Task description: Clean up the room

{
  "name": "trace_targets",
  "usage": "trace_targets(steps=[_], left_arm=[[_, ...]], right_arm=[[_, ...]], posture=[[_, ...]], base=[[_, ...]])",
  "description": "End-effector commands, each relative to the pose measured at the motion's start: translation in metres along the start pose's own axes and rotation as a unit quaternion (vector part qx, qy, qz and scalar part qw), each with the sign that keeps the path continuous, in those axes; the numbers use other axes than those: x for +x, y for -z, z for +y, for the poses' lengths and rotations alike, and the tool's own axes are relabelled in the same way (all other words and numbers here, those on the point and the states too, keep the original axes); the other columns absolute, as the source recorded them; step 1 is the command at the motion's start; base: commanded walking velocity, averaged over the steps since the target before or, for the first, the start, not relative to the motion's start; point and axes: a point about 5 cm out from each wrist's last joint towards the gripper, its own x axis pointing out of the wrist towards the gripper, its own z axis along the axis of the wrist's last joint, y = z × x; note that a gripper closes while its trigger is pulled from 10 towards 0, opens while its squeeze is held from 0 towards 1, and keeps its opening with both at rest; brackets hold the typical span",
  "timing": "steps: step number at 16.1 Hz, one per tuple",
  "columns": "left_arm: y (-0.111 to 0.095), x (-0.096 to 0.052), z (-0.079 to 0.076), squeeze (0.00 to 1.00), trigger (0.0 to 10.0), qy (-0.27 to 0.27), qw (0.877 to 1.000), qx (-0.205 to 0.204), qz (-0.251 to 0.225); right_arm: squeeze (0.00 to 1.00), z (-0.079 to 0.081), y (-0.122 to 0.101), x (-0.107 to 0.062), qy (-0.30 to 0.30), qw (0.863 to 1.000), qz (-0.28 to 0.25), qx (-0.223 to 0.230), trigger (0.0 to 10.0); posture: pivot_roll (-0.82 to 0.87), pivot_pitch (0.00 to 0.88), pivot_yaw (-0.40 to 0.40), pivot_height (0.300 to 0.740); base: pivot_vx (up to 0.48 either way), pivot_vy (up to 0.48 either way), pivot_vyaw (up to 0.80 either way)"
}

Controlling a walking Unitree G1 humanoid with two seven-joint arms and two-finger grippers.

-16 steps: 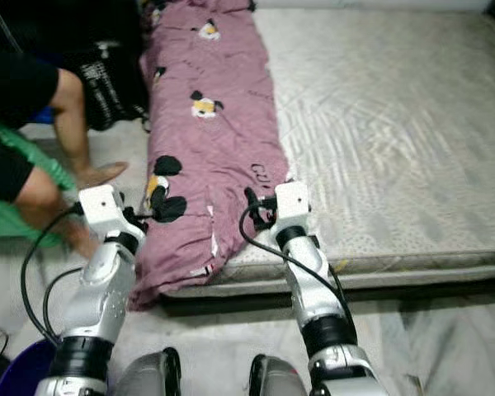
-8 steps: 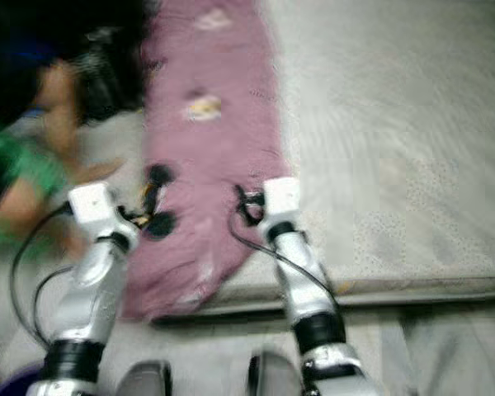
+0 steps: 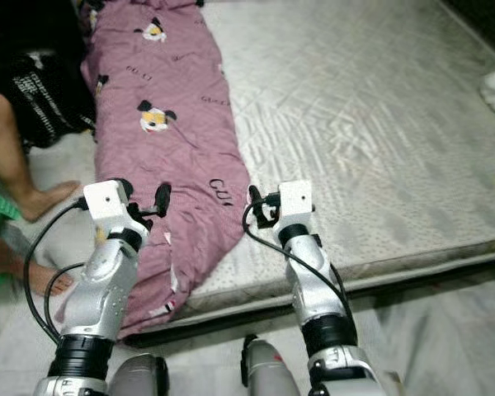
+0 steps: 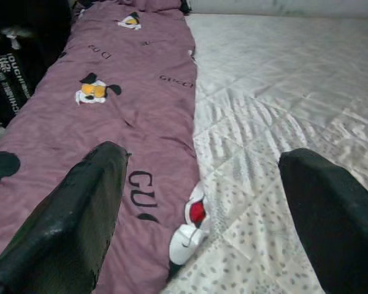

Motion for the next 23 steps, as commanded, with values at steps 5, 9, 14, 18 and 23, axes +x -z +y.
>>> trace_targets(steps=[5, 9, 14, 18, 23], left_arm=[[-0.003, -0.010, 0.020, 0.00, 10.0, -0.032, 0.997, 0.074, -0.018], [-0.009, -0.029, 0.062, 0.00, 10.0, -0.078, 0.984, 0.157, -0.031], [-0.012, -0.039, 0.074, 0.00, 10.0, -0.092, 0.973, 0.204, -0.050], [-0.011, -0.039, 0.073, 0.00, 10.0, -0.082, 0.974, 0.204, -0.056], [-0.010, -0.038, 0.071, 0.00, 10.0, -0.073, 0.975, 0.204, -0.055]], right_arm=[[0.00, -0.004, -0.003, -0.005, 0.012, 1.000, -0.010, 0.010, 10.0], [0.00, -0.006, -0.004, -0.021, 0.001, 1.000, -0.023, 0.016, 10.0], [0.00, -0.011, -0.006, -0.024, 0.006, 1.000, -0.022, 0.017, 10.0], [0.00, -0.015, -0.008, -0.028, 0.029, 0.999, -0.028, 0.022, 10.0], [0.00, -0.016, -0.007, -0.029, 0.034, 0.999, -0.023, 0.022, 10.0]], posture=[[-0.01, 0.175, 0.000, 0.740], [0.00, 0.167, -0.002, 0.740], [0.00, 0.153, -0.004, 0.740], [0.00, 0.148, -0.006, 0.740], [0.00, 0.153, -0.011, 0.740]], base=[[0.000, 0.000, 0.00], [0.000, 0.000, 0.20], [0.000, 0.000, 0.76], [0.000, 0.000, 0.00], [0.000, 0.000, 0.00]])
